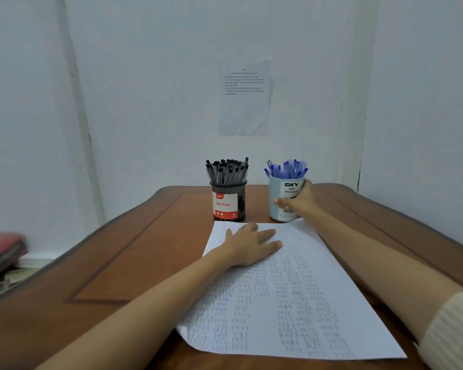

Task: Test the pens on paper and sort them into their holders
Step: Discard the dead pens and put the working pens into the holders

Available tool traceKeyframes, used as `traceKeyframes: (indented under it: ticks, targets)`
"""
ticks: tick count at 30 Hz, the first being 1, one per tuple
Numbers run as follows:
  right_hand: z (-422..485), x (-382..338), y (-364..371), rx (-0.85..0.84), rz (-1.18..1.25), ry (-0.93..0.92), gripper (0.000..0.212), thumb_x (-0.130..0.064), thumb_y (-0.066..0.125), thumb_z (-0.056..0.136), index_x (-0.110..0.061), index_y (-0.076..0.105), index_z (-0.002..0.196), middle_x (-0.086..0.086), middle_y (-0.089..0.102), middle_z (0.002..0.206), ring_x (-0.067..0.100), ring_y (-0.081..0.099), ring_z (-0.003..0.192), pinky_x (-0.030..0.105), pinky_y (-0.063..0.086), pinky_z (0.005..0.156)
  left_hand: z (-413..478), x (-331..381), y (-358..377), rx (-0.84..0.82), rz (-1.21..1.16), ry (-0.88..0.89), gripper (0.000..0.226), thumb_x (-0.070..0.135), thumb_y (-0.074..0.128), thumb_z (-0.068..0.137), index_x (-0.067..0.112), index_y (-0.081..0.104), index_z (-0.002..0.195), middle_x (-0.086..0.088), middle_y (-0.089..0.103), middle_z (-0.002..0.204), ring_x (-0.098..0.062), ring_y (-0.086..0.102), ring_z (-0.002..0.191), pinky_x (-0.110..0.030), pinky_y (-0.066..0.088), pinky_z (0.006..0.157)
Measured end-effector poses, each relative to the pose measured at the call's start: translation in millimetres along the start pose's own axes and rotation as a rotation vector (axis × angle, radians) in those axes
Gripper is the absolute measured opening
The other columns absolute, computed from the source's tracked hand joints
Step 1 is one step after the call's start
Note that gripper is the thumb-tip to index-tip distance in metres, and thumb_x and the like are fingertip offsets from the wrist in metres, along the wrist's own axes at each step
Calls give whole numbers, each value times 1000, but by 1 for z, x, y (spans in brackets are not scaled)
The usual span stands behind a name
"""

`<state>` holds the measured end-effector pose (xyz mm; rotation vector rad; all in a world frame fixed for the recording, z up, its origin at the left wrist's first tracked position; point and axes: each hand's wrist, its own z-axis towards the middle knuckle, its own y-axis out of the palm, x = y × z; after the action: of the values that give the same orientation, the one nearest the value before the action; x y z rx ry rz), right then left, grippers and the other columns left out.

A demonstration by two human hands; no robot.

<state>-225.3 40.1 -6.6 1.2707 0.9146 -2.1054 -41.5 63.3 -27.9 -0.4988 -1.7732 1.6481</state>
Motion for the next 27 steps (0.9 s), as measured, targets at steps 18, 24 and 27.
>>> traceKeyframes:
  ticks: [18, 24, 27]
  targets:
    - [-43, -8, -7, -7, -12, 13, 109, -24, 87, 60, -11, 19, 145, 13, 43, 140, 31, 40, 130, 50, 34, 107, 0, -13, -16, 633, -577, -88, 26, 11, 54, 89, -1, 53, 113, -9, 48, 114, -18, 46, 105, -29, 40, 93]
    - [-85, -22, -14, 325, -402, -263, 74, -27, 77, 71, -12, 37, 132, 13, 37, 128, 27, 32, 120, 29, 28, 85, 16, -46, -59, 699, -765, -430, 74, 21, 72, 79, 2, 24, 132, -14, 29, 135, -28, 31, 128, -36, 33, 105]
    - [-98, -32, 0, 243, -425, -537, 31, -13, 66, 78, -10, 55, 107, 10, 49, 106, 24, 43, 101, 33, 40, 80, 20, -55, -65, 610, -888, -442, 95, 21, 76, 77, 1, 8, 139, -19, 29, 142, -32, 35, 130, -38, 34, 103]
